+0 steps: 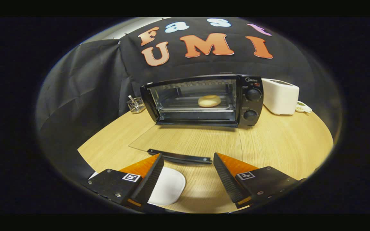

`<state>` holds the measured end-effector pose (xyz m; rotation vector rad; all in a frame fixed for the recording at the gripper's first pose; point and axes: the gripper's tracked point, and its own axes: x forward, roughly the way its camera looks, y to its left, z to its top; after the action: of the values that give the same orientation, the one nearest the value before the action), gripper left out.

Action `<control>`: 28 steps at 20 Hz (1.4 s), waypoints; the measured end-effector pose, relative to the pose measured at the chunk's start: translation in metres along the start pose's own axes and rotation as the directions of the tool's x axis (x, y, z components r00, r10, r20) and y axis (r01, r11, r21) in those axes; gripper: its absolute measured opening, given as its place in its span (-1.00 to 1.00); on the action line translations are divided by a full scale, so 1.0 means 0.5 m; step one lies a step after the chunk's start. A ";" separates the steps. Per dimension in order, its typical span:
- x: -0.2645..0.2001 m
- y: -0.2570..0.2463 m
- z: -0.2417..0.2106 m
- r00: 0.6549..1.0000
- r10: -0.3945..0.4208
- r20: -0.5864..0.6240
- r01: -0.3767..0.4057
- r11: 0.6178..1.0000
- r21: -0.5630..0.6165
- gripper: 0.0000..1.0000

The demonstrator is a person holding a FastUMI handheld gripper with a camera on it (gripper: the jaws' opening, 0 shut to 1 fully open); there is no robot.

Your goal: Open the toaster oven, put the food inside, and close the toaster oven door.

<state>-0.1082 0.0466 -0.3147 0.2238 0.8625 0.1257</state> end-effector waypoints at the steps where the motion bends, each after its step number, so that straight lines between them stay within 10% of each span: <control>1: 0.002 -0.001 -0.012 1.000 -0.005 -0.011 0.005 1.000 -0.005 0.85; 11: 0.055 -0.025 -0.028 0.997 -0.035 -0.063 0.038 0.998 0.058 0.80; 24: 0.044 -0.011 0.255 0.979 0.038 0.199 -0.060 0.993 0.107 0.83; 28: 0.067 -0.029 0.328 0.964 -0.024 0.266 0.014 0.999 0.038 0.83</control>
<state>0.0388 0.0157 -0.2399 0.2594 0.5987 0.0600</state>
